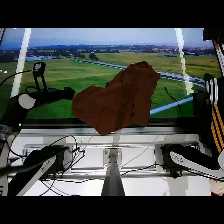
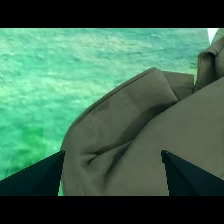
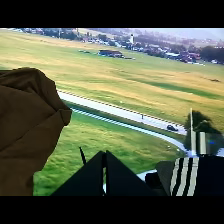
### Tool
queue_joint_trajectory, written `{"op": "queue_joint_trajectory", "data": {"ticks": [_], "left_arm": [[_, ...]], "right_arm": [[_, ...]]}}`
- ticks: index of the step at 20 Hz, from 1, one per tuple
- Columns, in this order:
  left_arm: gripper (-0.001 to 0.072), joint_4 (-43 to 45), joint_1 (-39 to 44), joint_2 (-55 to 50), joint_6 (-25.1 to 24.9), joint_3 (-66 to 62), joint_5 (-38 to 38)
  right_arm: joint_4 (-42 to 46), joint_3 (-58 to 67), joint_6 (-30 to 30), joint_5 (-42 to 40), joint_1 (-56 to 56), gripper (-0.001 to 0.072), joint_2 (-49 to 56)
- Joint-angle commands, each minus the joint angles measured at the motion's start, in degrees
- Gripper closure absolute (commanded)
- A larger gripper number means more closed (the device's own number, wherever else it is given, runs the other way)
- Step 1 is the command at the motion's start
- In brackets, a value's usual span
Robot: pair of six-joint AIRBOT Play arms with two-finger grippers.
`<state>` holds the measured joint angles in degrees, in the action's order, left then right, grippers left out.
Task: Fold the clothes and pants, and hang the long-sleeved shirts on hangers.
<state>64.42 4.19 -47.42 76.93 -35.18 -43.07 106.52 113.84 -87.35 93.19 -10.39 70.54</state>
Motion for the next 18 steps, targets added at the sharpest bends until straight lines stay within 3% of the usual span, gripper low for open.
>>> {"op": "queue_joint_trajectory", "data": {"ticks": [1, 3, 6, 7, 11, 16, 17, 18], "left_arm": [[0.0017, -2.3, 0.0, 0.0, 0.2, 0.0, 0.0], [0.0017, -4.7, 0.0, 0.0, 0.2, 0.0, 0.0], [0.0017, -4.4, 0.0, 0.0, 0.2, 0.0, -0.1], [0.0017, -4.4, 0.0, 0.0, 0.2, 0.0, -0.4], [0.0017, -4.4, 0.0, 0.1, 0.2, 0.0, -3.3], [0.0016, -4.4, 0.0, 4.0, 0.1, -2.8, -2.0], [0.0016, -4.4, 0.0, 5.4, 0.1, -3.8, -1.6], [0.0017, -4.4, 0.0, 6.7, 0.1, -4.5, -1.0]], "right_arm": [[-0.1, 0.0, 0.0, 0.0, -0.1, 0.0699, 0.0], [-0.3, 0.0, -0.7, -0.9, -0.1, 0.0699, 0.1], [-5.8, 0.0, -9.9, -7.5, -0.1, 0.0699, 0.3], [-8.3, 0.0, -10.5, -8.5, -0.1, 0.0699, 0.4], [-12.4, -0.3, -10.3, -10.6, -0.1, 0.0698, 2.8], [-19.7, -9.6, -6.5, 1.0, -0.1, 0.0699, 10.7], [-21.5, -12.7, -6.6, 0.4, -0.1, 0.0684, 12.3], [-22.9, -15.2, -6.6, -0.3, -0.1, 0.0622, 13.7]]}}
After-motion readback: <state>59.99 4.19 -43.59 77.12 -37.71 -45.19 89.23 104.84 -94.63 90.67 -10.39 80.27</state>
